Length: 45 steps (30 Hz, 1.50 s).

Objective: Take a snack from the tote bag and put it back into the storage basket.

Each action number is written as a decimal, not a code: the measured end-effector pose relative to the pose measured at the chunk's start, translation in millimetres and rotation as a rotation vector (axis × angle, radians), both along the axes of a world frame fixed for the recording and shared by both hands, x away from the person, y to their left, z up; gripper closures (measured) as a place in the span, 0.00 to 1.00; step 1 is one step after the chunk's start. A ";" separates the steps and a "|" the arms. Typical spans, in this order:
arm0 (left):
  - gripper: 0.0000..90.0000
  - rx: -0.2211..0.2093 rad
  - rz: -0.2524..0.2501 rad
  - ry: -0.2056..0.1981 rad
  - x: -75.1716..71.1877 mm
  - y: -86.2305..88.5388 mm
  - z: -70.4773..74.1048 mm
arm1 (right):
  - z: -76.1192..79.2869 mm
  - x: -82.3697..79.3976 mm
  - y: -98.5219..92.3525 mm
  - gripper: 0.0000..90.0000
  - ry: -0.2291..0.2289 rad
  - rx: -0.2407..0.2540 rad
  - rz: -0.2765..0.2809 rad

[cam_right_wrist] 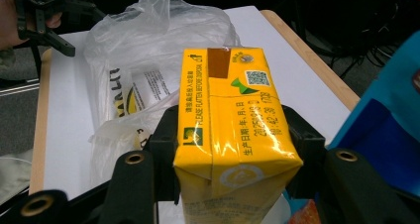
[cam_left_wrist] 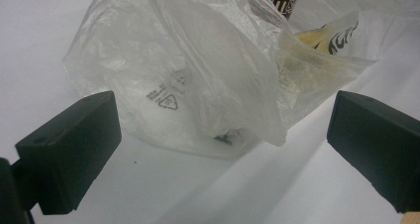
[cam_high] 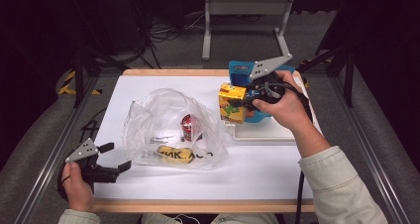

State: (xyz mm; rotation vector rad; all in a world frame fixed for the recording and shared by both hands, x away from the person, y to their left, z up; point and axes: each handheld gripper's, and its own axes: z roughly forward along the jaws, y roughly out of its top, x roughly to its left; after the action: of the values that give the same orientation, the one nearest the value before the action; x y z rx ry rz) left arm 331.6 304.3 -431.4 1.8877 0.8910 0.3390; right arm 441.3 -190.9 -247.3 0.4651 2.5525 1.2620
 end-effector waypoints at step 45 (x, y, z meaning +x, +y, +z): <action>0.01 0.003 -0.004 0.001 0.2 -0.3 -0.2 | -60.0 21.7 -46.2 0.58 -0.008 -0.052 -0.060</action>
State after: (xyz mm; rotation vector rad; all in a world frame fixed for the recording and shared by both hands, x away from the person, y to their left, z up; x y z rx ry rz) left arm 331.8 304.0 -431.5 1.8925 0.8882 0.3370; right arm 463.0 -237.2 -307.3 0.5208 2.5383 1.1723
